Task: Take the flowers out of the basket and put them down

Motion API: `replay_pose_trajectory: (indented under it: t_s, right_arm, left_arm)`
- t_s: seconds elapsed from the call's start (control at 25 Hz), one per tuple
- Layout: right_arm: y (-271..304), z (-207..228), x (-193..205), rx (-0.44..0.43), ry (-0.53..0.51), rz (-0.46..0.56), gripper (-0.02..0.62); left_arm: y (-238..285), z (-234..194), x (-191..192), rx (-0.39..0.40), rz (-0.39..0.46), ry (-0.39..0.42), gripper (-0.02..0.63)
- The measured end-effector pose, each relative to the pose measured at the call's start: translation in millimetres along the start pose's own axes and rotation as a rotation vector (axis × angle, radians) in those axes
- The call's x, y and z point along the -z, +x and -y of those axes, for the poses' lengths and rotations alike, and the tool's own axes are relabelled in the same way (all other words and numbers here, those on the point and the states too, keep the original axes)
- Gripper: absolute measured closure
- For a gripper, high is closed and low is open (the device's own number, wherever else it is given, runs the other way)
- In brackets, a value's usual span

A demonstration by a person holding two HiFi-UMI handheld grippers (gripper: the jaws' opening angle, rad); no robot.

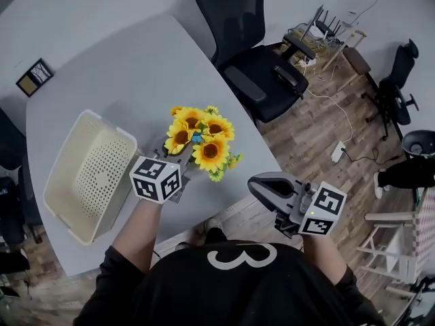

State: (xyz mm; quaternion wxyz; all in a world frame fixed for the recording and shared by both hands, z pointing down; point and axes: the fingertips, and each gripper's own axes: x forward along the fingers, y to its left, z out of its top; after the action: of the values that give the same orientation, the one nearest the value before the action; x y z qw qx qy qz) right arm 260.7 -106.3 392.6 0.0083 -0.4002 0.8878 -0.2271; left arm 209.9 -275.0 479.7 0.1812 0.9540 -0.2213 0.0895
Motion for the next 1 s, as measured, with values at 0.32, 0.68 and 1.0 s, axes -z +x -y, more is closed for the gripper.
replay_pose_trajectory:
  t_s: [0.32,0.68,1.0]
  right_arm:
    - [10,25,6,-0.019,0.018,-0.034,0.588]
    - [19,50,1,-0.036,0.032,-0.045,0.588]
    - [28,58,1,-0.059,0.031,-0.059,0.588]
  left_arm:
    - [13,-14,18,-0.012,0.028,-0.030,0.491]
    - [18,-13,22,-0.016,0.042,0.066,0.484]
    - [12,-14,31,-0.038,0.047,0.055,0.455]
